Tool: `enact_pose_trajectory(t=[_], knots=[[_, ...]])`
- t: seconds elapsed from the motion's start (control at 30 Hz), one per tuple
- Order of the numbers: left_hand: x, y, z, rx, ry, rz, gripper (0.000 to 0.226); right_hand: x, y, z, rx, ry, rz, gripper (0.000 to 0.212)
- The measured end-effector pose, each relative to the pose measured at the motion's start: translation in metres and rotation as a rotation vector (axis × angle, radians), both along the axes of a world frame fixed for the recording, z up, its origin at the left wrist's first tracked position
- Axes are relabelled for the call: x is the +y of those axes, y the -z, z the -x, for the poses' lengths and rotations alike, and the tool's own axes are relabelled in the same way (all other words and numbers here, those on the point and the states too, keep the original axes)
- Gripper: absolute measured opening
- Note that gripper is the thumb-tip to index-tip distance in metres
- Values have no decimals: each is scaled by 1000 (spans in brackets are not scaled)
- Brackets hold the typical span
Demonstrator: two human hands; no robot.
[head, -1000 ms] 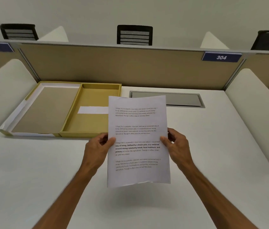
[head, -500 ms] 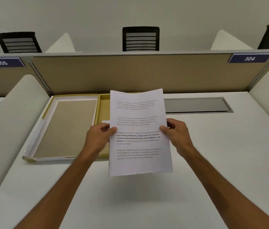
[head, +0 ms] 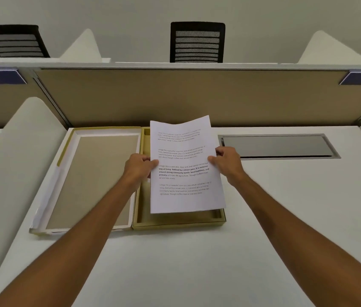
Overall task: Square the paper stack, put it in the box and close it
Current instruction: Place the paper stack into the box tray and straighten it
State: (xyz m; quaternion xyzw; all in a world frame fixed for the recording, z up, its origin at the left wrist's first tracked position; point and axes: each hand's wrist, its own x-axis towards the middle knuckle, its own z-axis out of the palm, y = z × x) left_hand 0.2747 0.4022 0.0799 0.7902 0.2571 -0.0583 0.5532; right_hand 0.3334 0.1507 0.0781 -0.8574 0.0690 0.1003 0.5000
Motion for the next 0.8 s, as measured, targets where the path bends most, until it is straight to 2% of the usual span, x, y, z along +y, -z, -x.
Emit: enact_pose_trajectory(t=[0.1, 0.23, 0.4, 0.53, 0.7, 0.8], knots=[[7, 22, -18, 67, 5, -56, 17, 12, 21, -15, 24, -28, 59, 5], [14, 45, -35, 134, 2, -137, 15, 23, 46, -28, 50, -65, 114, 16], [20, 65, -46, 186, 12, -209, 12, 33, 67, -40, 97, -91, 191, 19], [19, 73, -50, 216, 59, -288, 21, 37, 76, -46, 123, -107, 243, 26], [13, 71, -55, 253, 138, -446, 30, 43, 81, -49, 149, -80, 339, 23], [9, 72, -54, 256, 155, -472, 32, 44, 80, -47, 154, -91, 400, 23]])
